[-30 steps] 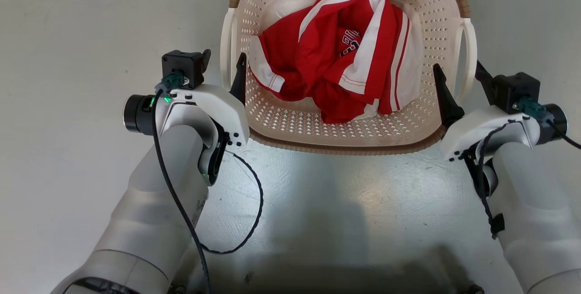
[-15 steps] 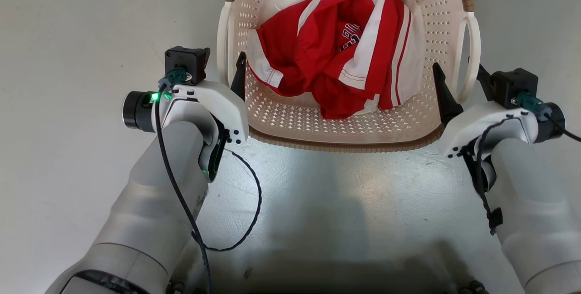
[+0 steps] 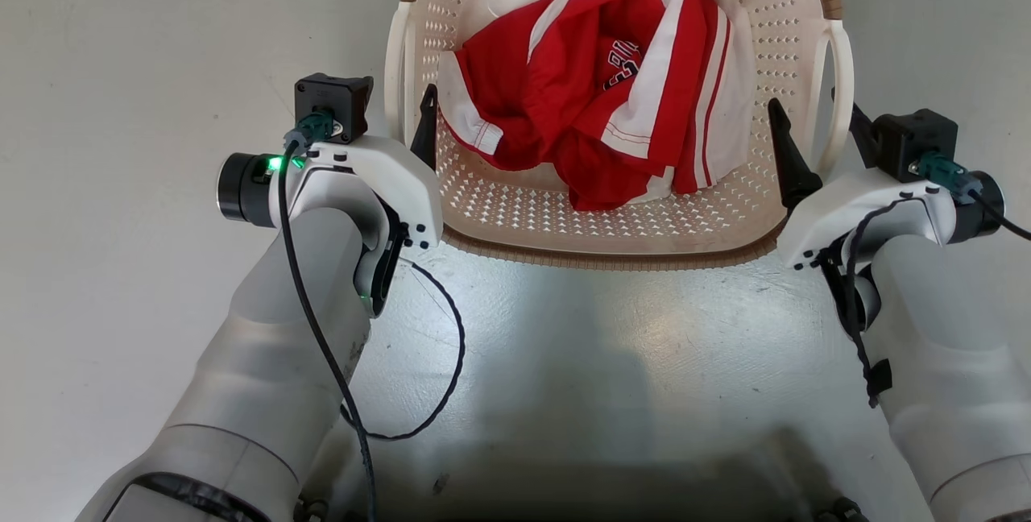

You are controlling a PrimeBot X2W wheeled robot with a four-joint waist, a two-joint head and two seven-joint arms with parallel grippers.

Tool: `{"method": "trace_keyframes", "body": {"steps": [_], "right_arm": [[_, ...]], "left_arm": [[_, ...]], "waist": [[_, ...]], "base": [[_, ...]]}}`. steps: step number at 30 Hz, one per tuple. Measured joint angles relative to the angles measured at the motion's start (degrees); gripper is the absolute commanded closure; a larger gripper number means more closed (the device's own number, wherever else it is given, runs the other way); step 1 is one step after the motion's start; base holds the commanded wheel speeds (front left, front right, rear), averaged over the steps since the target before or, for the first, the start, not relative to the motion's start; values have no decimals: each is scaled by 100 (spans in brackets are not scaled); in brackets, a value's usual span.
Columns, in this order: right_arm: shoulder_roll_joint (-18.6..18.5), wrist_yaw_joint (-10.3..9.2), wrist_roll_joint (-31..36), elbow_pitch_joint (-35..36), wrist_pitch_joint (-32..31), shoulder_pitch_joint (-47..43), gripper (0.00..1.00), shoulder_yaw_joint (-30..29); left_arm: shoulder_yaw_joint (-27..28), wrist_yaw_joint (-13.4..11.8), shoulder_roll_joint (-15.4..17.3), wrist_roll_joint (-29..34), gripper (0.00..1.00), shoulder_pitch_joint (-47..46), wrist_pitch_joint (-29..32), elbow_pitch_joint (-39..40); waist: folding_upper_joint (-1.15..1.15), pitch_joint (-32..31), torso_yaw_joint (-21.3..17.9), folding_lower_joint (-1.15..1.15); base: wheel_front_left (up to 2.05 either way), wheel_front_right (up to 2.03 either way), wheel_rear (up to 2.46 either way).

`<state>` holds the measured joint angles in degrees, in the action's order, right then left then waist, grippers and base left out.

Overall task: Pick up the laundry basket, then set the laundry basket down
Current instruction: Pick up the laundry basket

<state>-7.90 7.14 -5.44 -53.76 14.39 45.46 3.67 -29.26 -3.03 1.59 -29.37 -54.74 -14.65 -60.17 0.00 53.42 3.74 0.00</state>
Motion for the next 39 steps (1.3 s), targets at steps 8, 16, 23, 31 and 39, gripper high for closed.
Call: {"method": "trace_keyframes", "body": {"steps": [8, 16, 23, 31, 39], "right_arm": [[29, 0, -54, -2, 0, 44, 0, 1], [73, 0, -75, -1, 0, 44, 0, 4], [91, 0, -114, -2, 0, 44, 0, 12], [99, 0, -114, -4, 0, 44, 0, 18], [114, -2, -134, -60, 0, 44, 100, 44]], "left_arm": [[-22, 0, 0, 0, 0, -1, 0, -40], [-44, 0, 0, 1, 0, -68, 0, -79], [-54, 0, -1, 2, 0, -99, 0, -108], [-57, 0, 0, 8, 0, -99, 0, -149], [-266, 86, 0, -38, 100, -100, 0, -342]], "waist": [[0, -20, -7, 0], [0, -34, -38, 0], [0, -44, -52, 0], [0, -58, -57, 0], [0, -61, -72, 0]], "base": [[0, 0, 0], [0, 0, 0], [0, 0, 0], [0, 0, 0], [0, 0, 0]]}}
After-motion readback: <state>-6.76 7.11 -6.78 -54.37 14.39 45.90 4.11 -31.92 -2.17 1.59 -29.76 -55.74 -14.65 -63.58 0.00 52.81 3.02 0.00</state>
